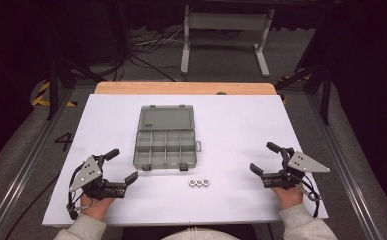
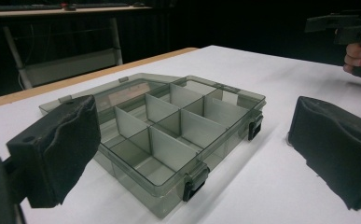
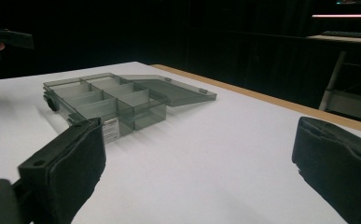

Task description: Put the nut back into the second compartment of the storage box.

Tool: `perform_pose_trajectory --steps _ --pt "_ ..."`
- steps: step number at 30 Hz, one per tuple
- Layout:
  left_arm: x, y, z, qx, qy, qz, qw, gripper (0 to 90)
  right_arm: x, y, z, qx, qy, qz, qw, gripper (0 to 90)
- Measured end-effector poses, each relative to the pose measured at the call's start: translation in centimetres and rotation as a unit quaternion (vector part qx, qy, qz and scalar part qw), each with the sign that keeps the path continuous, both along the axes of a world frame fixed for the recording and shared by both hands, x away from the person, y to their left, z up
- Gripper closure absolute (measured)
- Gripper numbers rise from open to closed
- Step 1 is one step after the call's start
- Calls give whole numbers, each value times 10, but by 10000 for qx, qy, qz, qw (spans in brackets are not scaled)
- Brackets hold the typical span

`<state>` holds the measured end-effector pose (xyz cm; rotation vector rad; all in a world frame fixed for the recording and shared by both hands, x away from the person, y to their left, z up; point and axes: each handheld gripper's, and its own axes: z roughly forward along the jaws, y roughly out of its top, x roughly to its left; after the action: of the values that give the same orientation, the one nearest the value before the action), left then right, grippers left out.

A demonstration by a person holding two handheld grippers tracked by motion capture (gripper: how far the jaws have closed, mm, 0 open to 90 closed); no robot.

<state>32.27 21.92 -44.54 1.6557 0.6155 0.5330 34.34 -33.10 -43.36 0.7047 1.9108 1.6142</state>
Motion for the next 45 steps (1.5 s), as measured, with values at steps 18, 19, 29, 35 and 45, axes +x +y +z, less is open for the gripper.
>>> perform_pose_trajectory --steps 18,19,29,35,45 --pt "0 0 2 -47 55 -80 9999 6 -3 12 11 -95 -56 74 9999 15" --pt "0 0 2 -22 74 -89 9999 4 -2 15 12 -75 -44 115 9999 15" --pt "2 4 3 -235 19 -171 9996 3 10 60 33 114 -22 717 9974 14" --pt "-1 4 4 -238 -63 -86 9997 2 20 94 41 115 84 1143 9933 11" --pt "-2 4 8 11 105 -194 9998 21 27 132 54 -964 469 1603 9812 61"
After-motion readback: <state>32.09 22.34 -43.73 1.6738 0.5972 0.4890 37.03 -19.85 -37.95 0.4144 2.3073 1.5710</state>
